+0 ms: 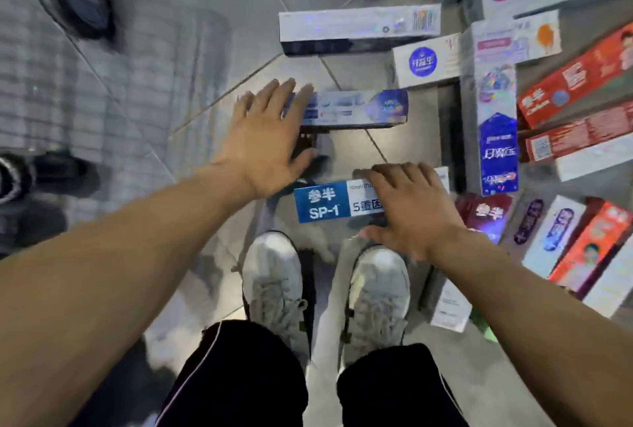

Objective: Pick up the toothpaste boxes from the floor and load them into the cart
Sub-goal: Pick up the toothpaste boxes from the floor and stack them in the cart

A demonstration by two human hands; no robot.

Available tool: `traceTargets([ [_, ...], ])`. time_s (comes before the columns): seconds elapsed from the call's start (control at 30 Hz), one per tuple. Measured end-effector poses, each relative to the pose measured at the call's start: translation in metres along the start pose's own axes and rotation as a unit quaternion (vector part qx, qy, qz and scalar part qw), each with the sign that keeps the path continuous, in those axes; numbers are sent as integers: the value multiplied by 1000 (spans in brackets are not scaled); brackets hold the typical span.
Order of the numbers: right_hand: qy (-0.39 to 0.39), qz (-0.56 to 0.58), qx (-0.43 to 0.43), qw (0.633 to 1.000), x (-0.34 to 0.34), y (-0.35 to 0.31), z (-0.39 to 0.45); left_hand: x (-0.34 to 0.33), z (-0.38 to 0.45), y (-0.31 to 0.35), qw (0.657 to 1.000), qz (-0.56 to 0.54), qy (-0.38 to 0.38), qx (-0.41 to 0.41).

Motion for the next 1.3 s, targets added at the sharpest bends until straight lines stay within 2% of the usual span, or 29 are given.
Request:
traceTargets([
  [0.17,5,-18,-18,1000,-2,0,14,-11,32,8,999,28,34,-5],
  [0.33,5,14,-38,999,10,-4,10,1,44,9,1000,16,18,4],
  [0.43,-8,23,-52,998,21,-7,-4,12,32,0,997,-66,-3,25],
  [0.53,-10,53,-72,996,34,-11,-25,29,12,-19,978,-185,-15,97],
  [0.6,15,117,-94,989,51,-18,-44,52,-9,-29,952,-261,-20,161],
  [0.67,48,249,-127,959,73,-30,-64,83,-33,-32,915,-337,-15,221],
  [0.73,81,398,-160,900,102,-47,-84,115,-61,-33,865,-417,-10,278],
  [0.8,120,495,-172,843,143,-68,-105,155,-87,-31,803,-504,12,317],
  [0.93,171,624,-159,746,242,-112,-145,256,-139,-13,692,-630,79,344],
  [1.0,179,658,-136,719,294,-135,-170,319,-167,-2,651,-675,106,332],
  [1.13,161,697,-77,694,405,-182,-236,448,-229,16,616,-717,141,295],
  [1.27,171,698,-25,695,502,-227,-317,561,-287,24,611,-711,185,293],
  [1.3,172,696,-15,697,521,-238,-337,588,-302,25,594,-721,203,292],
])
Point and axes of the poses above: each hand's wrist, its own z-axis towards the middle knuckle, its own x-axis out of the back of the hand, y = z × x, the point moved 4 cm from there along z, towards the middle knuckle, and after that the axes turned 9 degrees about z, right-handed, at the moved point
